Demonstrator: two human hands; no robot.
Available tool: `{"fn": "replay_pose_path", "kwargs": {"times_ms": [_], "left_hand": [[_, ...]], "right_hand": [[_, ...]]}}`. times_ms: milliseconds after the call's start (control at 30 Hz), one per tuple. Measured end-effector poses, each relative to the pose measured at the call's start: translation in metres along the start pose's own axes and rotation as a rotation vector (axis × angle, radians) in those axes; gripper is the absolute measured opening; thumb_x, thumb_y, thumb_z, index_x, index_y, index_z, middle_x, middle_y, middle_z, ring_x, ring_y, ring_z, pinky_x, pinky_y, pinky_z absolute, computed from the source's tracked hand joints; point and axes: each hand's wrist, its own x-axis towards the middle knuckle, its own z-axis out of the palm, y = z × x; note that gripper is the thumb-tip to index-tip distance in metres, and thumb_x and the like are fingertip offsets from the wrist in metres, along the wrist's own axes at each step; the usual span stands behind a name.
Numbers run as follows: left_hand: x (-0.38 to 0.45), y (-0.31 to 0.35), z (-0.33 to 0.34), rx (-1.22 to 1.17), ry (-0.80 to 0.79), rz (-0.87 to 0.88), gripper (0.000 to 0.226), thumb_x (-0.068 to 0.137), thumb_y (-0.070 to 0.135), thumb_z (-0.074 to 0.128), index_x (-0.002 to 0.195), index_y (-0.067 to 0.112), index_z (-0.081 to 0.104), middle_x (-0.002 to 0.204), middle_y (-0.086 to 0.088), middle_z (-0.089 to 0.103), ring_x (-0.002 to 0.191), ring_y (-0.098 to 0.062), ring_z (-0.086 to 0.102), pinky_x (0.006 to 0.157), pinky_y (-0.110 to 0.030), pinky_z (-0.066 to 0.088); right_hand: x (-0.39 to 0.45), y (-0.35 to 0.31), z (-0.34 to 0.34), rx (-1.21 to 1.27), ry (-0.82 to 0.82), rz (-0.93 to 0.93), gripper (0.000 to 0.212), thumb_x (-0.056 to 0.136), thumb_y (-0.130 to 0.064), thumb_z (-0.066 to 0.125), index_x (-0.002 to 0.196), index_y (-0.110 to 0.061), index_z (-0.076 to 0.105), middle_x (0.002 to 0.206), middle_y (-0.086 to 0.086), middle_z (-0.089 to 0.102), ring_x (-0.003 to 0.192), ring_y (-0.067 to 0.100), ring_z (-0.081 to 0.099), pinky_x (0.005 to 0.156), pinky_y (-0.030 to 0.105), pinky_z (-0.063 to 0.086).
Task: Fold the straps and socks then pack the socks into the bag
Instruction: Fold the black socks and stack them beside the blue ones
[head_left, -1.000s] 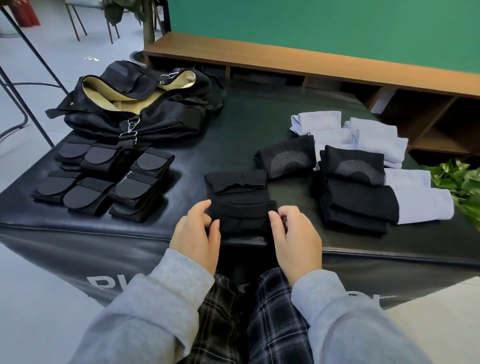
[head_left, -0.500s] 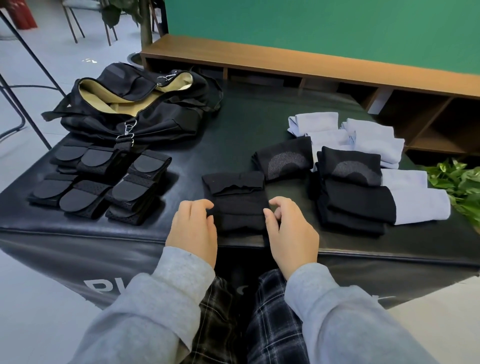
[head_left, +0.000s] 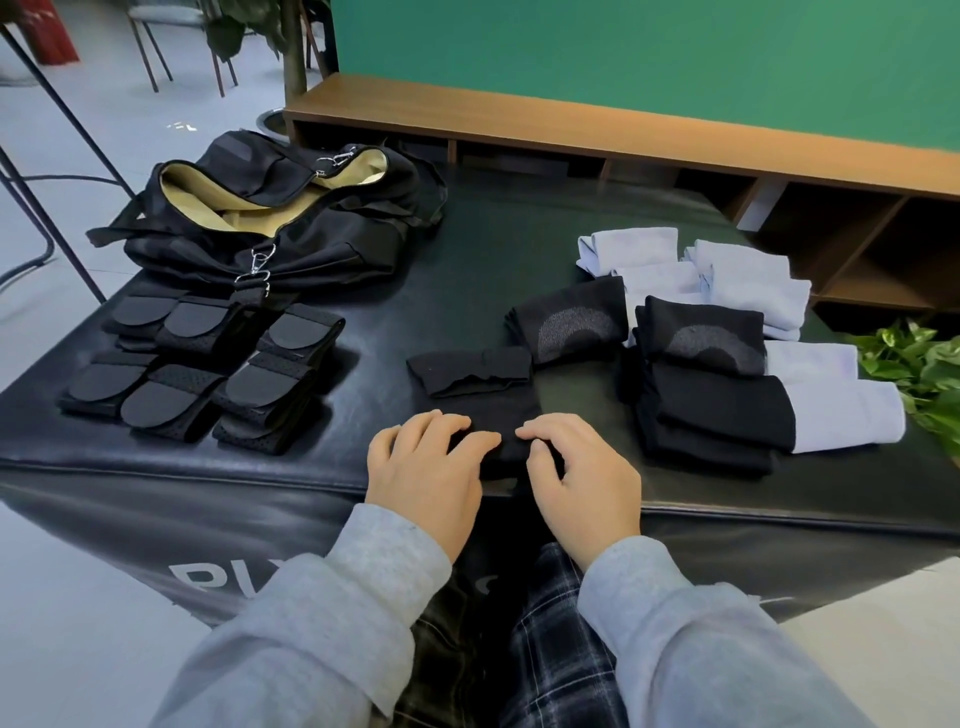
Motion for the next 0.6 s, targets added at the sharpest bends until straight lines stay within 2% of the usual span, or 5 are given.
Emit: {"fn": "replay_pose_path", "kwargs": {"times_ms": [133,200,367,467,600], "left_hand": [[-0.003,-0.010,-0.002,-0.021,0.056,-0.040,0.034,0.060,0.007,0.059,0.079,0.031,0.072,0.095,0.003,0.067,0.104,-0.022,0.059,0.086,-0.048,0.040],[-0.004,-0.014,-0.005,-0.098,0.045,-0.088,0.034,0.060,0.004,0.056,0.074,0.031,0.070,0.098,0.003,0.066,0.107,-0.020,0.052,0.082,-0.048,0.039],[-0.001,-0.026,-0.016,-0.265,-0.041,-0.241,0.042,0.070,-0.018,0.053,0.069,0.020,0.070,0.114,-0.002,0.059,0.114,-0.027,0.046,0.084,-0.031,0.030],[0.002,-0.037,-0.020,-0.234,-0.050,-0.261,0.043,0.069,-0.019,0.058,0.074,0.022,0.072,0.115,-0.005,0.059,0.113,-0.030,0.046,0.082,-0.033,0.034],[0.001,-0.040,-0.027,-0.159,-0.106,-0.249,0.042,0.064,-0.009,0.074,0.085,0.028,0.073,0.113,-0.002,0.061,0.110,-0.034,0.052,0.079,-0.043,0.041]], "right_hand": [[-0.004,0.002,-0.006,0.239,-0.012,-0.014,0.024,0.084,-0.031,0.042,0.082,-0.040,0.065,0.088,-0.026,0.064,0.079,-0.001,0.059,0.072,0.018,0.047],[-0.008,0.001,-0.007,0.326,0.079,-0.033,0.023,0.084,-0.032,0.041,0.081,-0.037,0.064,0.085,-0.021,0.064,0.080,0.005,0.061,0.072,0.025,0.050],[0.005,-0.008,-0.008,0.255,0.291,-0.190,0.024,0.085,-0.021,0.043,0.088,-0.017,0.066,0.093,-0.014,0.057,0.091,0.008,0.051,0.083,0.008,0.033],[0.016,-0.012,-0.005,0.219,0.164,-0.119,0.023,0.086,-0.022,0.048,0.101,-0.020,0.066,0.118,-0.014,0.048,0.109,0.003,0.039,0.092,0.008,0.028],[0.018,-0.012,-0.001,0.104,-0.062,-0.135,0.031,0.091,-0.023,0.055,0.121,-0.028,0.059,0.146,-0.011,0.033,0.135,0.001,0.014,0.110,0.025,0.018]]}}
